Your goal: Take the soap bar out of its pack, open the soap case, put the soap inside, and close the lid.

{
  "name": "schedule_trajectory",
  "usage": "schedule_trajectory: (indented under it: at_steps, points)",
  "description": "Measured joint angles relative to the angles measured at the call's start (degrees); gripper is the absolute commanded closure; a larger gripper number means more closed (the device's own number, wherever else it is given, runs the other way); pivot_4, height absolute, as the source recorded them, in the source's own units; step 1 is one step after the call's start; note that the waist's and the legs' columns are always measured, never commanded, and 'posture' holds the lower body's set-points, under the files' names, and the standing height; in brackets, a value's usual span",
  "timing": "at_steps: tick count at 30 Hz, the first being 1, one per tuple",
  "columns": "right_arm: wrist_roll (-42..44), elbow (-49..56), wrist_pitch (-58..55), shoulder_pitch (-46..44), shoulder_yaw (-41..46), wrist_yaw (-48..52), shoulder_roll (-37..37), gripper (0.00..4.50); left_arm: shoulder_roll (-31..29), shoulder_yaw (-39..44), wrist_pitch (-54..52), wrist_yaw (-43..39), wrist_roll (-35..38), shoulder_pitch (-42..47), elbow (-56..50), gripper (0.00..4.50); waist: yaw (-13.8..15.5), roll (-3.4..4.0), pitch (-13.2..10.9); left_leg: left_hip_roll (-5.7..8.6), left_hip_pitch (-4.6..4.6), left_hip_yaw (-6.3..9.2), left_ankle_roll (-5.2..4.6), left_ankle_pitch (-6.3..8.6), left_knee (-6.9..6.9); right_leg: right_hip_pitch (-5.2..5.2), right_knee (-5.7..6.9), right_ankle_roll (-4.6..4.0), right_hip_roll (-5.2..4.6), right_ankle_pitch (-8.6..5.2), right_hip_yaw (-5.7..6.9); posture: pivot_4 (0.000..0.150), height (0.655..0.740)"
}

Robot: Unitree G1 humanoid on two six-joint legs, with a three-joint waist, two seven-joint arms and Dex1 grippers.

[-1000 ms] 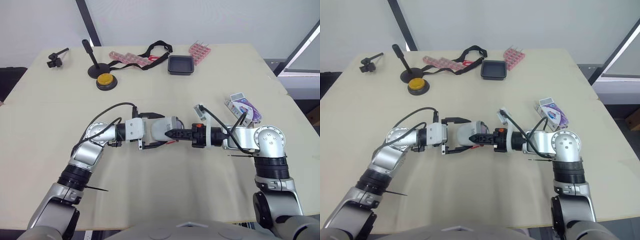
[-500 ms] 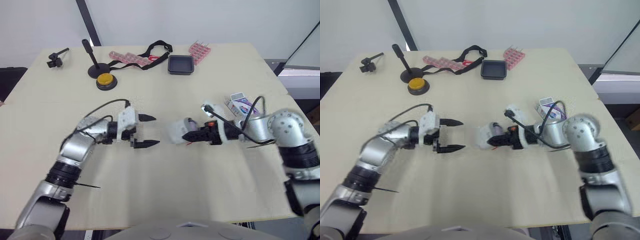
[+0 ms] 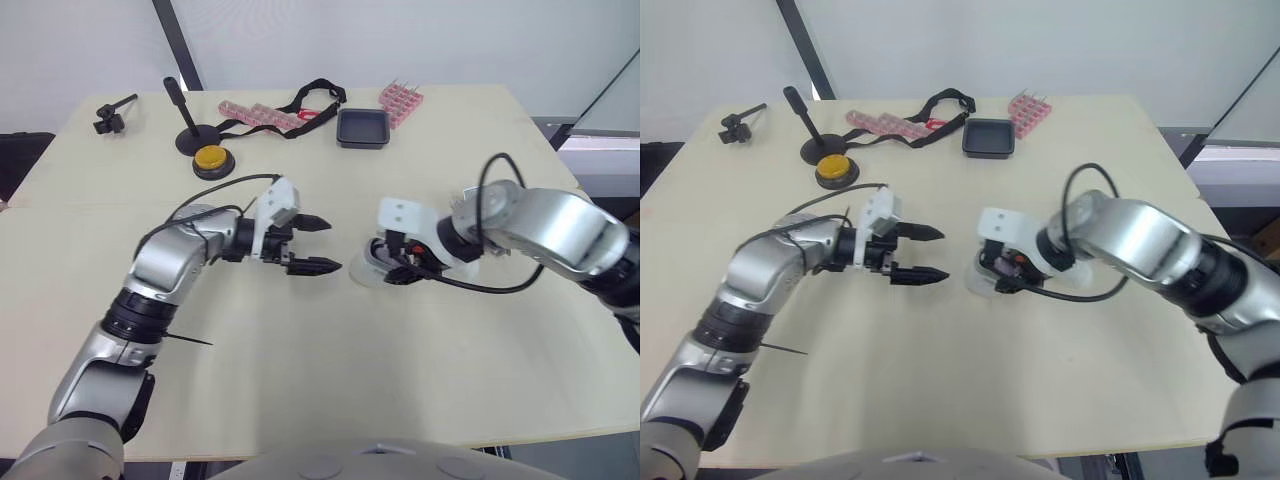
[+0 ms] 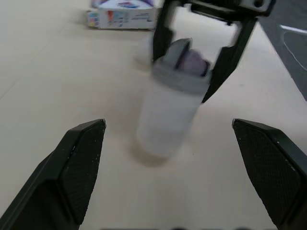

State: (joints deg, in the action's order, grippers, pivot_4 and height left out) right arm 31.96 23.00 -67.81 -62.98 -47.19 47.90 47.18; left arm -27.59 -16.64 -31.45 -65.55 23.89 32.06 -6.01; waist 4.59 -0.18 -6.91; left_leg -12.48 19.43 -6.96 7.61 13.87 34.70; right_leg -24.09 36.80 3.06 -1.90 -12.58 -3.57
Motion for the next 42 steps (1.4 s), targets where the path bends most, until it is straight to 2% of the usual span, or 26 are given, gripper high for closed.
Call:
schedule_trajectory:
  at_steps: [6,10,16,42]
  points:
    - [-9.01,-2.82,4.52,-3.95,-7.68,7.12,-1.86,2.38,-1.25,-2.04,3.79,-1.49,-2.26,-1.58,-1.02,0.01,0.15,-0.04,-0.01,-0.01,0.03,0.00,-0.03,-0.02,0.07,0.02,0.18,-0.02,-0.02,0.01,0.04,0.150,0.7291]
    - [-12.41,-4.20,5.30,-5.03,-8.58,9.68,-2.70,2.38,-0.50,-2.05,5.98,-0.68,-4.23,-1.68,-0.45,0.01,0.15,-0.03,-0.01,-0.02,0.02,0.00,-0.05,-0.03,0.12,0.02,0.30,-0.03,-0.01,0.01,0.04,0.150,0.7291]
    - [-13.92,-4.57,4.62,-5.12,-8.38,12.01,-4.79,2.38,1.84,-2.23,9.81,1.23,-5.97,-2.48,0.80,0.01,0.01,-0.03,-0.01,-0.02,0.01,0.00,-0.06,-0.04,0.14,0.02,0.41,-0.03,0.00,0.02,0.02,0.150,0.7291]
    - [-17.33,-4.51,4.05,-4.56,-6.39,15.31,-6.40,2.38,4.17,-1.96,13.33,5.34,-7.90,-4.57,5.07,0.01,0.10,-0.03,-0.01,-0.03,0.00,0.00,-0.11,-0.07,0.20,0.02,0.49,-0.05,-0.01,0.03,0.02,0.150,0.7291]
